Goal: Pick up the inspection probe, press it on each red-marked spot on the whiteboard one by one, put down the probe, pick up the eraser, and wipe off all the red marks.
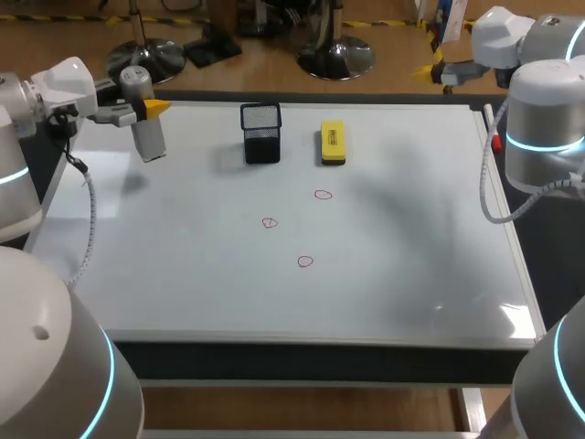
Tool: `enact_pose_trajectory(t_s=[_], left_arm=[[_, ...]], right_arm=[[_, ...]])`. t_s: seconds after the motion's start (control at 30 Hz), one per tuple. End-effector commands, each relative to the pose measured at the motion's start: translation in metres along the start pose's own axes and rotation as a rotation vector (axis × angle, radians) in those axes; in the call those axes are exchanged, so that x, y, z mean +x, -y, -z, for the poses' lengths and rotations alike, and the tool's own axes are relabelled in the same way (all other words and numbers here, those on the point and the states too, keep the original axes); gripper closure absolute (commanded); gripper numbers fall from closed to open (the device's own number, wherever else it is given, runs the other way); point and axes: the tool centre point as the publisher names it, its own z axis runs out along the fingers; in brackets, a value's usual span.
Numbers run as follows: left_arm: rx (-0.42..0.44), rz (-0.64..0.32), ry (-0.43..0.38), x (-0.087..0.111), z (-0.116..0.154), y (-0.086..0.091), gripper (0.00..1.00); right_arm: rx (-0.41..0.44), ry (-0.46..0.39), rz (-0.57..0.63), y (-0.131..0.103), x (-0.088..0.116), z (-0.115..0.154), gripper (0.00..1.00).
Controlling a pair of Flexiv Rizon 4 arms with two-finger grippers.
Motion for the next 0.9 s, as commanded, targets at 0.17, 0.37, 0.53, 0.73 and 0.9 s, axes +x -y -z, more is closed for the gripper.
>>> enact_pose_trajectory(t_s=[0.17,0.37,0.53,0.73,0.9], left_arm=[[0.002,-0.001,0.002,0.0,0.0,0.0,1.0],[0.002,-0.001,0.002,0.0,0.0,0.0,1.0],[0.002,-0.001,0.002,0.0,0.0,0.0,1.0],[0.002,-0.001,0.002,0.0,0.0,0.0,1.0],[0.002,-0.001,0.002,0.0,0.0,0.0,1.0]], right_arm=[[0.312,-0.302,0.298,0.003,0.013,-0.016,0.0],[0.476,-0.506,0.502,0.013,0.03,-0.03,0.0],[0.531,-0.613,0.611,0.016,0.045,-0.045,0.0],[0.578,-0.716,0.776,0.015,0.063,-0.061,0.0],[0.627,-0.805,0.929,0.019,0.075,-0.069,0.0]])
